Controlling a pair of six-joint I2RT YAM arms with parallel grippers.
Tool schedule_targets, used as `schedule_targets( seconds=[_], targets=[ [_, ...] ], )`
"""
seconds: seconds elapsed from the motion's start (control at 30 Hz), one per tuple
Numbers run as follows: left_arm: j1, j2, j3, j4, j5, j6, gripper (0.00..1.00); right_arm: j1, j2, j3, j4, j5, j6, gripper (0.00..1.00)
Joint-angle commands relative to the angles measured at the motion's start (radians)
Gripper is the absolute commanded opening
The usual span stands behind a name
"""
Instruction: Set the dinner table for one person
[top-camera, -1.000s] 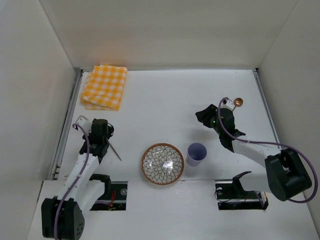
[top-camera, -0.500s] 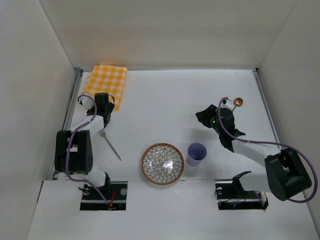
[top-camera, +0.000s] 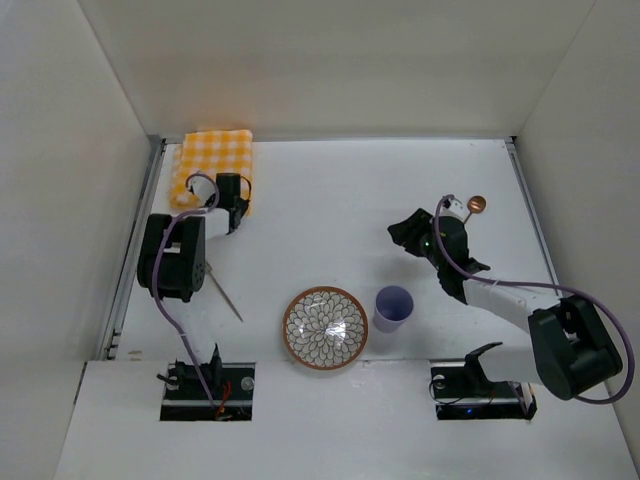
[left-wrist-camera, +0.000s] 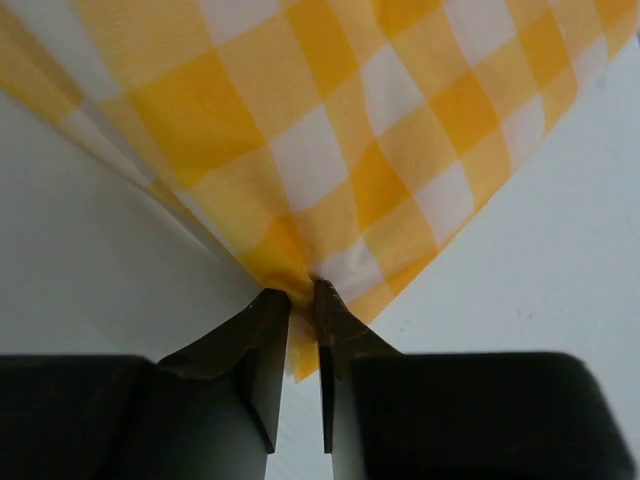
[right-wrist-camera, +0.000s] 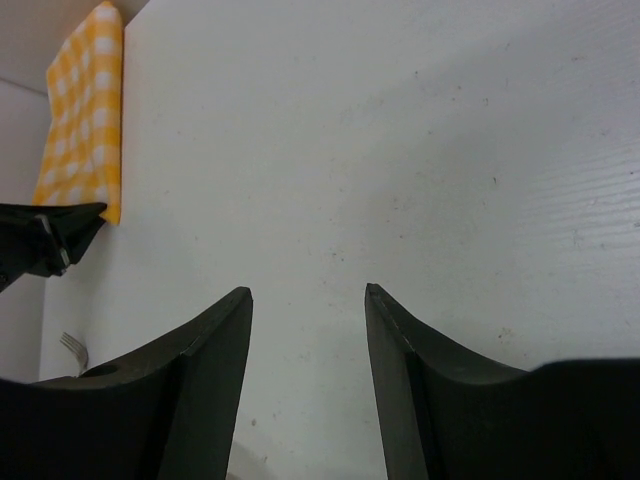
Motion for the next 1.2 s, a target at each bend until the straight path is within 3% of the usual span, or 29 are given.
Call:
schedule_targets(
  seconds=[0.0,0.23,0.47,0.53,0.67,0.7,0.93,1.17],
  targets=[
    [-0.119,0.044,0.039,0.025,0.102,-0.019,0.10,0.008,0.005,0.040,0.054,-0.006,-0.008,0.55],
    [-0.340,0.075,0.095,0.052,0.124,-0.079,0.08,0.008,0.007,0.038,0.054,0.000,-0.009,0.55],
    [-0.460,0.064,0.102,0.076,0.152,-0.059,0.10,0.008,-0.001,0.035,0.055,-0.001,-0.005,0.56],
    [-0.473,0.054,0.099,0.069,0.147,-0.044,0.17,0.008,0.003,0.034,0.055,-0.003,-0.005,0.56],
    [-0.489,-0.038,0.012,0.101,0.087,-0.041,0.41,0.008,0.000,0.035,0.052,-0.004,-0.005,0.56],
    [-0.490,-0.063,-0.009,0.113,0.081,-0.041,0.43,0.008,-0.001,0.032,0.055,-0.001,-0.005,0.56],
    [-0.431,-0.239,-0.245,0.271,0.058,-0.106,0.44,0.008,0.004,0.035,0.055,-0.001,-0.008,0.56],
    [-0.316,-0.267,-0.352,0.397,0.086,-0.185,0.43,0.008,0.013,0.038,0.055,-0.003,-0.009,0.56]
  ],
)
